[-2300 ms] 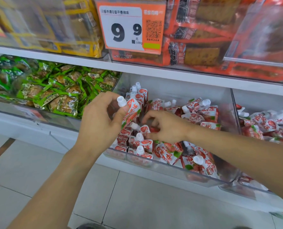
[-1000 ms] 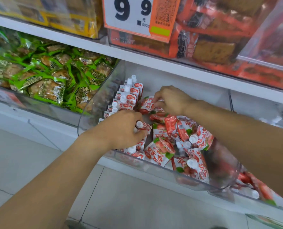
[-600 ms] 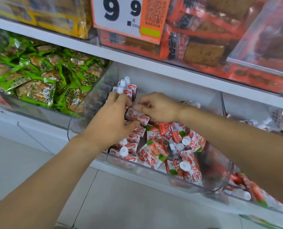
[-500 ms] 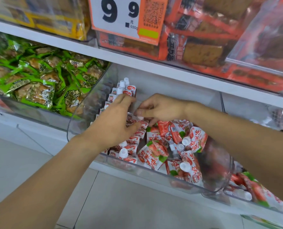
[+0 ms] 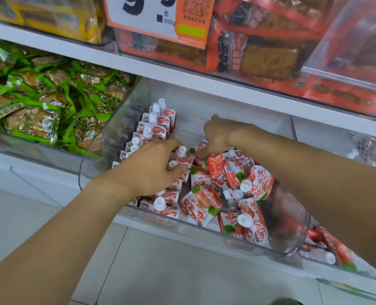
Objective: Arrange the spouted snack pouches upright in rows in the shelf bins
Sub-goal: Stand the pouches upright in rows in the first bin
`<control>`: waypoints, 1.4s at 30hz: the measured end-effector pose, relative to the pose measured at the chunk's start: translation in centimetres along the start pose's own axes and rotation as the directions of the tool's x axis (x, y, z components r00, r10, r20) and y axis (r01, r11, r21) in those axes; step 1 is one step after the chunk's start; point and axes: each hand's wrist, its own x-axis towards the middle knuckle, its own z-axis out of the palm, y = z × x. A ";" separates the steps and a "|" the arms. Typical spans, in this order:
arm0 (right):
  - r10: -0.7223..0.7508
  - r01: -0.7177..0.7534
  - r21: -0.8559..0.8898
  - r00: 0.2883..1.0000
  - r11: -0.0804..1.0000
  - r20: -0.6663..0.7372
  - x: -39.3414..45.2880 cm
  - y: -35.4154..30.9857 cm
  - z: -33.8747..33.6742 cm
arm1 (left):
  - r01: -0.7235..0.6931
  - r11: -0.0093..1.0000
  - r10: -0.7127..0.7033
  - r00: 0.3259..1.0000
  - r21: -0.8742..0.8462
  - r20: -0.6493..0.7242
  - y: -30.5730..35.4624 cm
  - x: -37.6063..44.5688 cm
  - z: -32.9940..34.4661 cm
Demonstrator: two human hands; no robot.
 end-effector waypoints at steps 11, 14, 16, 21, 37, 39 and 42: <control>-0.035 0.221 0.338 0.878 0.915 -0.478 -1.4 -0.3 -1.1 | -0.012 1.000 0.012 1.000 -0.014 0.000 0.1 -0.5 -0.2; -0.175 0.305 0.518 0.942 0.799 -0.286 -0.3 -1.2 -0.2 | -0.038 0.999 0.041 0.998 0.039 -0.056 0.3 -0.4 -0.3; -0.229 0.296 0.580 0.955 0.759 -0.188 -0.1 -1.5 0.1 | -0.026 0.995 0.035 0.995 0.094 -0.097 0.3 -0.4 -0.3; -0.294 0.222 0.633 0.956 0.741 0.008 0.3 -1.4 0.1 | -0.015 0.996 0.023 0.997 0.092 -0.079 0.1 -0.5 -0.3; -0.285 0.403 0.282 0.881 0.871 -0.377 -6.4 0.8 -1.2 | -0.029 0.999 0.030 0.999 0.025 -0.029 0.1 0.5 0.1; -0.417 0.489 0.268 0.864 0.830 -0.284 -9.5 0.2 0.1 | -0.041 0.999 0.041 0.999 0.024 -0.021 0.1 0.5 0.1; -0.468 0.471 0.008 0.880 0.882 -0.081 -10.1 -1.3 3.0 | -0.042 0.999 0.042 0.999 0.031 -0.002 0.3 0.2 -0.2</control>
